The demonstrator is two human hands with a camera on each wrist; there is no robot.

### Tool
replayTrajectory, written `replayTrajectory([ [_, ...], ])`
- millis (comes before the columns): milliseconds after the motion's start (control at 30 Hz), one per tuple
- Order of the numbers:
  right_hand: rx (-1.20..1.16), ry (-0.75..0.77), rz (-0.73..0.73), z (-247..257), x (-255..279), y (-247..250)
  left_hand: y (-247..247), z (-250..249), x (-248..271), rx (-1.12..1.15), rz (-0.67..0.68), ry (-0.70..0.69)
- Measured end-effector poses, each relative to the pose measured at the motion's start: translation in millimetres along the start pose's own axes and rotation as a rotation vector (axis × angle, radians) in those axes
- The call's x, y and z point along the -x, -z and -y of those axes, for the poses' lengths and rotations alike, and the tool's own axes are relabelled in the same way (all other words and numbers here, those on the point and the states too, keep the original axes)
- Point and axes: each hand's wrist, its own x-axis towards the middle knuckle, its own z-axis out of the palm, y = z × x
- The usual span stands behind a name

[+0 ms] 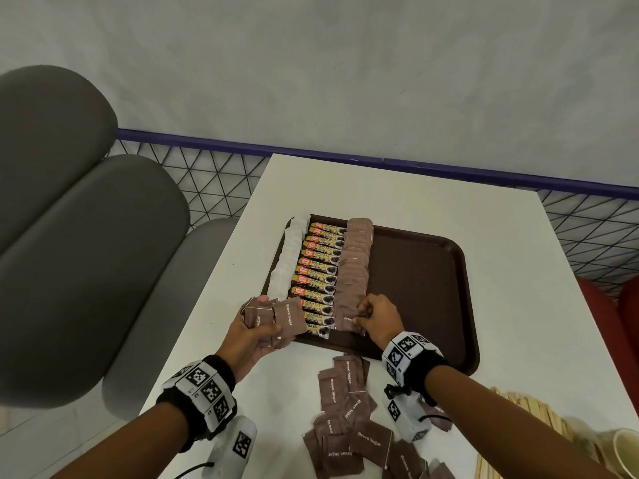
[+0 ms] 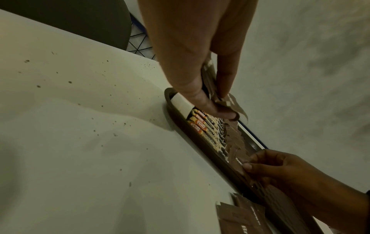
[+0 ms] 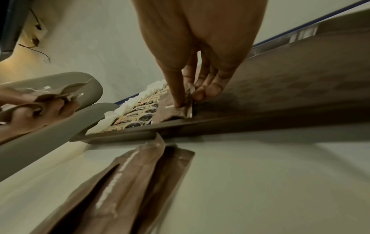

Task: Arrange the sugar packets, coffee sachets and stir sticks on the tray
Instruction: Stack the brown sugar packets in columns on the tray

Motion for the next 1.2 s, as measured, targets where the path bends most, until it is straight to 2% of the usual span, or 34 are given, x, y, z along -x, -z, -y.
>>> replayTrajectory([
  [233,-0.078,0.014,-0.036,-4.7,2.9,-2.8,-1.1,2.0,-1.9,-0.02,0.001,0.0],
  [433,-0.317,0.147,-0.073,18.7,11.8,-1.4,-5.4,2.3,-1.3,-0.039,-0.007,-0.01],
  [533,-0.398,0.199,0.052,38.2,16.5,-4.7,-9.4,2.4,-0.2,-0.071,-0.014,-0.015],
  [633,-0.375,0.227,0.213,57.5,22.6,-9.9,-15.8,-0.5,2.7,-0.089,-0.003,-0.029],
  [800,-0.465,0.232,0.362,65.0,22.6,-24.0,-23.0,-4.1,8.2,-0.077,0.003,-0.024],
  [900,-0.546,0.195,0.313,62.2,17.1,-20.8,-21.9,-3.9,10.4,-0.052,-0.023,0.006],
  [1033,-0.623,0.088,0.133,48.3,6.6,-4.4,-15.7,-4.0,12.2,0.028,-0.063,0.045],
  [1100,-0.593,0.043,0.06,36.1,3.1,6.9,-12.2,-5.4,12.3,0.062,-0.078,0.051],
  [1200,-0.394,0.079,0.026,15.6,0.6,18.9,-8.1,-6.4,10.6,0.12,-0.108,0.063],
])
